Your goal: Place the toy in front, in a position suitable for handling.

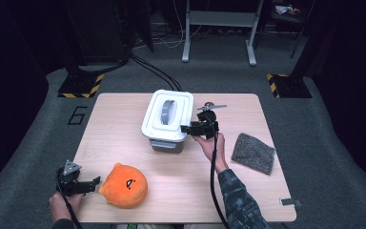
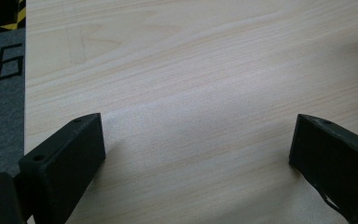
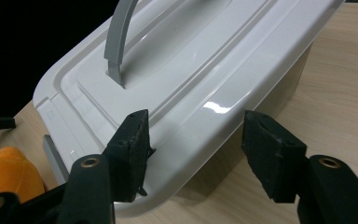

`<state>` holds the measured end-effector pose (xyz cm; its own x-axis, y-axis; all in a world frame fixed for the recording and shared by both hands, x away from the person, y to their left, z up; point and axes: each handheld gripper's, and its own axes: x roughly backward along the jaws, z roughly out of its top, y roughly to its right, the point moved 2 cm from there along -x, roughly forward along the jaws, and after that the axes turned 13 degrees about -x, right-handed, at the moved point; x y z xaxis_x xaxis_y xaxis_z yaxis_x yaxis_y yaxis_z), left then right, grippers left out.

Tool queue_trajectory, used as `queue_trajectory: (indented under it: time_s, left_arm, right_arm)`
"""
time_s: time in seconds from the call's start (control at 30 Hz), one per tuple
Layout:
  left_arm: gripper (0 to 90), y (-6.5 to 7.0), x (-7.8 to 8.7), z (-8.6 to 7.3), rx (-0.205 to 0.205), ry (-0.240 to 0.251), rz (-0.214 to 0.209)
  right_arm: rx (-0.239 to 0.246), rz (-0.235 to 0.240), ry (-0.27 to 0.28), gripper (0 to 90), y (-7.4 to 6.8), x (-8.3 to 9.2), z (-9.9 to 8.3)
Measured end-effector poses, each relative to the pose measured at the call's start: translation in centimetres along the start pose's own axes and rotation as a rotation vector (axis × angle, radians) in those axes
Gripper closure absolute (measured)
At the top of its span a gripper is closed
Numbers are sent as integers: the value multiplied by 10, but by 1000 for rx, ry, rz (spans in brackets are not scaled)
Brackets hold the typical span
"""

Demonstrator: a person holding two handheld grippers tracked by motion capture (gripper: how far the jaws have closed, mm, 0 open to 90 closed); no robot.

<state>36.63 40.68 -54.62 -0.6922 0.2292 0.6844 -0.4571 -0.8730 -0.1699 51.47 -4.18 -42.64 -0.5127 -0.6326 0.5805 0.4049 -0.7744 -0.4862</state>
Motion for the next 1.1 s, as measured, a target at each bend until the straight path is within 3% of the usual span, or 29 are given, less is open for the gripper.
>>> queue_trajectory:
  time_s: [0.2, 0.4, 0.63, 0.7, 0.93, 1.1]
  left_arm:
    - [31, 0, 0, 0, 1, 2, -1]
    - [32, 0, -1, 0, 3, 6, 3]
    - [32, 0, -1, 0, 3, 7, 3]
    - [32, 0, -1, 0, 3, 6, 3]
    - [33, 0, -1, 0, 6, 7, 5]
    - [33, 0, 0, 0, 7, 5, 7]
  right_arm:
    - [2, -1, -3, 330, -9, -9, -2]
    - [12, 7, 7, 312, -14, -19, 0]
    - [-11, -3, 8, 235, -18, -23, -1]
    - [-31, 10, 21, 238, -18, -20, -2]
    - [2, 36, 17, 372, -17, -14, -5]
    - [-10, 16, 38, 382, -19, -17, -6]
